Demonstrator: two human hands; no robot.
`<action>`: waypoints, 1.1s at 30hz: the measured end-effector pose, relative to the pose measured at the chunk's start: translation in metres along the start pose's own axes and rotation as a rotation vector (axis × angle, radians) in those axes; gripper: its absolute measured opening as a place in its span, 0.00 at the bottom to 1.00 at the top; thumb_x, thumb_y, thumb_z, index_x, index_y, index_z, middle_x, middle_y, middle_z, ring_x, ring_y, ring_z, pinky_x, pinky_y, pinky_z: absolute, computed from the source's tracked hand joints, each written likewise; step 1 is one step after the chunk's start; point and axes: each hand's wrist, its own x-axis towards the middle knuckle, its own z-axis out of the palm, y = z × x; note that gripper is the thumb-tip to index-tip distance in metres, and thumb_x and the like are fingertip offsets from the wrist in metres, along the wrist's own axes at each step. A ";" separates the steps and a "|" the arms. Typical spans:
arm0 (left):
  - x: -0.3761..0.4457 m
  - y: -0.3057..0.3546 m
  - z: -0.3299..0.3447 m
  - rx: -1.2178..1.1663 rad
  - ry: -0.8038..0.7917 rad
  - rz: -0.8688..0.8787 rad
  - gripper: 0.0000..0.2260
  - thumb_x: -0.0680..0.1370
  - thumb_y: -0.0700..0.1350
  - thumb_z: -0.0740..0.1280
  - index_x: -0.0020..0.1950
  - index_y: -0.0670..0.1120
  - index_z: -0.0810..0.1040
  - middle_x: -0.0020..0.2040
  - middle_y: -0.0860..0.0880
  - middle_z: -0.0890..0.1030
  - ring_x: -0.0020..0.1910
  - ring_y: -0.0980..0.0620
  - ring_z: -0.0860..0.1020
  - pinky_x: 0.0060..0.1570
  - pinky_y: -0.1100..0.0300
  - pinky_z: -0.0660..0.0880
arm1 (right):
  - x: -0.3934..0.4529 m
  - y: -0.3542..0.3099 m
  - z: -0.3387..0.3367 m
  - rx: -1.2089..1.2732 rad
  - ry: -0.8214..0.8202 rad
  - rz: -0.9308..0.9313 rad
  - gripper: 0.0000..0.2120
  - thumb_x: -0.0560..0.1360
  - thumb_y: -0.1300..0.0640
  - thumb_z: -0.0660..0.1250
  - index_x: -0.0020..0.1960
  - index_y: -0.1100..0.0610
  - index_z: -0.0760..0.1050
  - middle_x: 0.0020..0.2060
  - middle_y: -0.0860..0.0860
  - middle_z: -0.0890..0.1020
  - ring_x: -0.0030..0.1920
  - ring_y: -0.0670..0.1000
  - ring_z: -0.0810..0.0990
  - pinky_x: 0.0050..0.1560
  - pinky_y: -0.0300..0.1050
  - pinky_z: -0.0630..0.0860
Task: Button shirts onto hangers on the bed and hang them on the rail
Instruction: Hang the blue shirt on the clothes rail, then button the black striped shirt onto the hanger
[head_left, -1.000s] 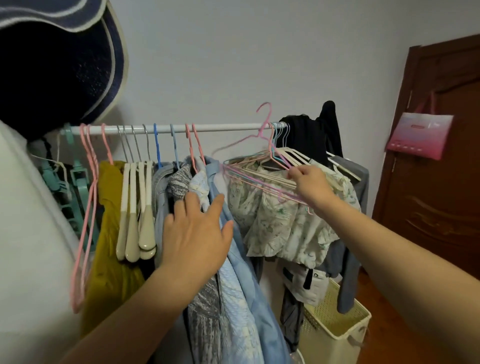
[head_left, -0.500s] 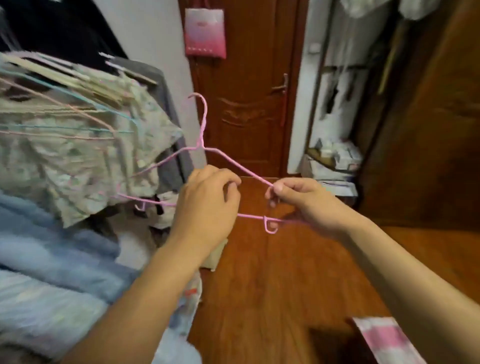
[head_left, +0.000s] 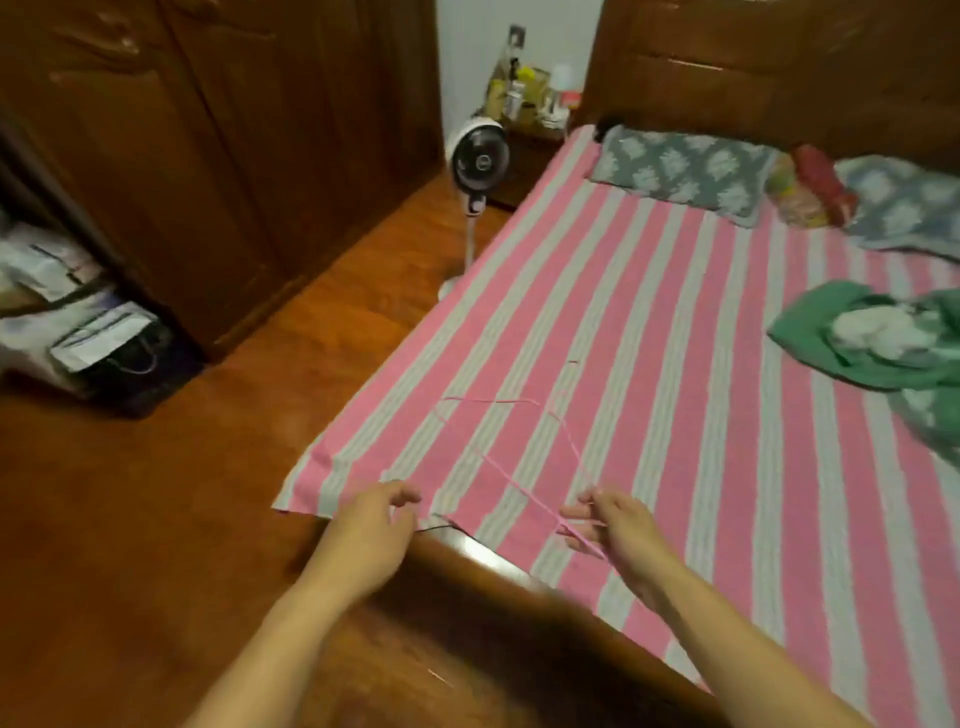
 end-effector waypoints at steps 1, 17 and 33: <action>0.005 0.023 0.030 -0.031 -0.048 0.014 0.09 0.82 0.45 0.65 0.59 0.54 0.81 0.58 0.54 0.81 0.59 0.53 0.78 0.60 0.58 0.73 | 0.001 0.010 -0.045 0.050 0.081 0.011 0.14 0.86 0.58 0.55 0.60 0.70 0.71 0.53 0.68 0.82 0.41 0.61 0.86 0.40 0.51 0.85; 0.065 0.247 0.308 0.284 -0.669 0.204 0.11 0.85 0.47 0.62 0.66 0.51 0.77 0.62 0.53 0.79 0.57 0.53 0.76 0.57 0.60 0.70 | -0.034 0.062 -0.437 0.250 0.821 0.445 0.07 0.81 0.66 0.62 0.59 0.61 0.72 0.36 0.57 0.76 0.34 0.51 0.72 0.39 0.47 0.75; -0.040 0.536 0.462 0.297 -0.946 0.859 0.09 0.84 0.44 0.64 0.61 0.49 0.80 0.55 0.47 0.83 0.50 0.48 0.80 0.48 0.55 0.73 | -0.280 0.038 -0.538 0.489 1.079 0.086 0.13 0.81 0.63 0.64 0.65 0.61 0.76 0.55 0.58 0.84 0.53 0.57 0.85 0.57 0.50 0.82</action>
